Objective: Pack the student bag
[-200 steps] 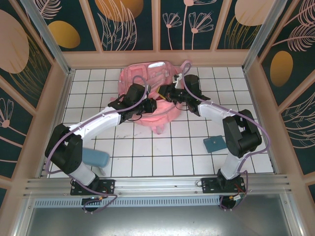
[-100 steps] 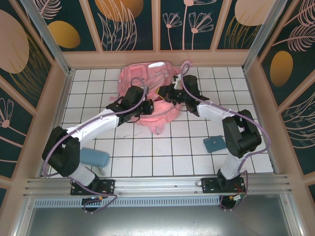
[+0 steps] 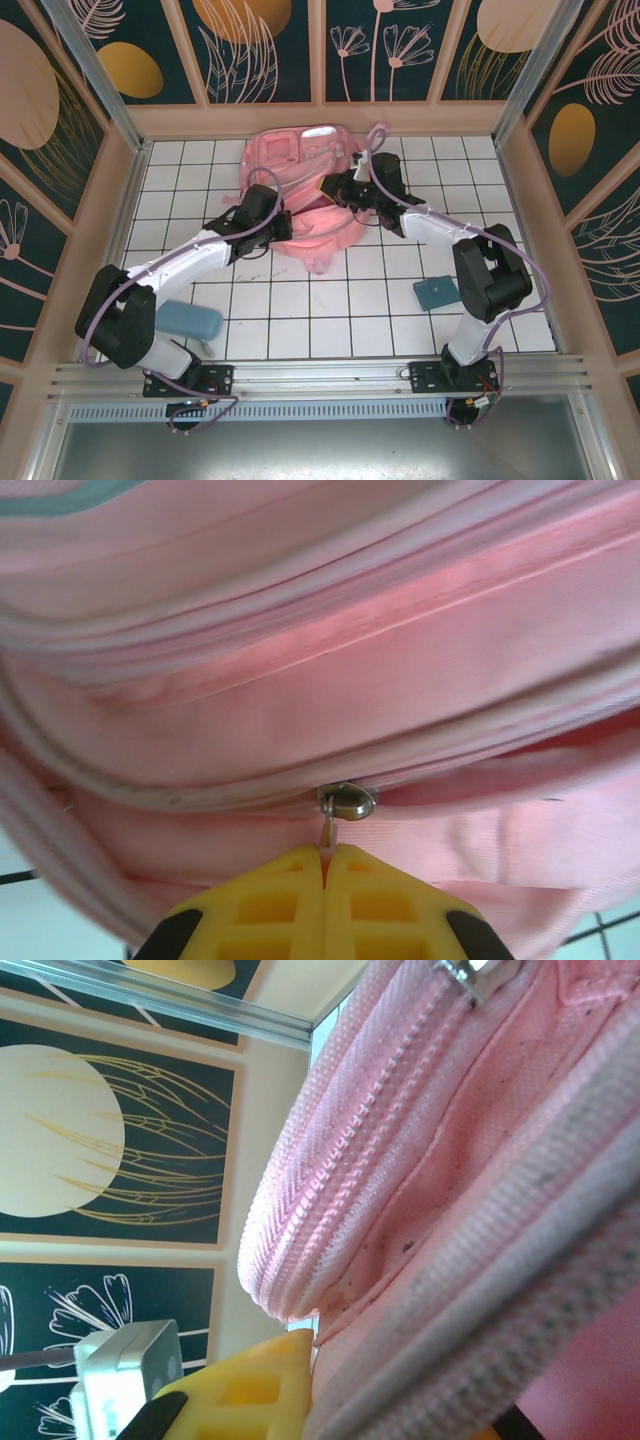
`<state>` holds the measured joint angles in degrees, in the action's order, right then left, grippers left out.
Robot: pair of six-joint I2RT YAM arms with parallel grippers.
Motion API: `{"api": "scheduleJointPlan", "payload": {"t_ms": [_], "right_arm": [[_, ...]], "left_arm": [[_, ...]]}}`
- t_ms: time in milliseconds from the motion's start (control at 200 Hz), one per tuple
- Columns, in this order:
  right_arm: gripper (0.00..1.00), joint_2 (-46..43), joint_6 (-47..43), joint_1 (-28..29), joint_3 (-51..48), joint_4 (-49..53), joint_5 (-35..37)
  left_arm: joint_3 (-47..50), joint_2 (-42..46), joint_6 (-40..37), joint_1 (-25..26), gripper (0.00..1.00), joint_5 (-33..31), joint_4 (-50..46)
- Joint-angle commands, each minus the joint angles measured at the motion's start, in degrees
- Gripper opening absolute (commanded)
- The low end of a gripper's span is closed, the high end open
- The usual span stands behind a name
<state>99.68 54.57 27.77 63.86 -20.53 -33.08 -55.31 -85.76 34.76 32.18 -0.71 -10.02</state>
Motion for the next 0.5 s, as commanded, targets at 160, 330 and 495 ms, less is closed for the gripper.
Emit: {"api": "scheduleJointPlan", "payload": {"t_ms": [160,330,495], "right_arm": [[0.0,-4.9,-0.8,-0.3,-0.3,-3.8,3.6],[0.0,-5.6,-0.2,-0.4,-0.7,-4.1,4.9],[0.0,-5.8,0.1,-0.4,-0.9,-4.5,4.6]], "left_arm": [[3.6,-0.2,1.6,-7.8,0.0,-6.1,0.3],[2.8,-2.3,1.2,-11.9,0.0,-5.5,3.5],[-0.1,-6.0,0.2,-14.7,0.0,-3.8,5.6]]}}
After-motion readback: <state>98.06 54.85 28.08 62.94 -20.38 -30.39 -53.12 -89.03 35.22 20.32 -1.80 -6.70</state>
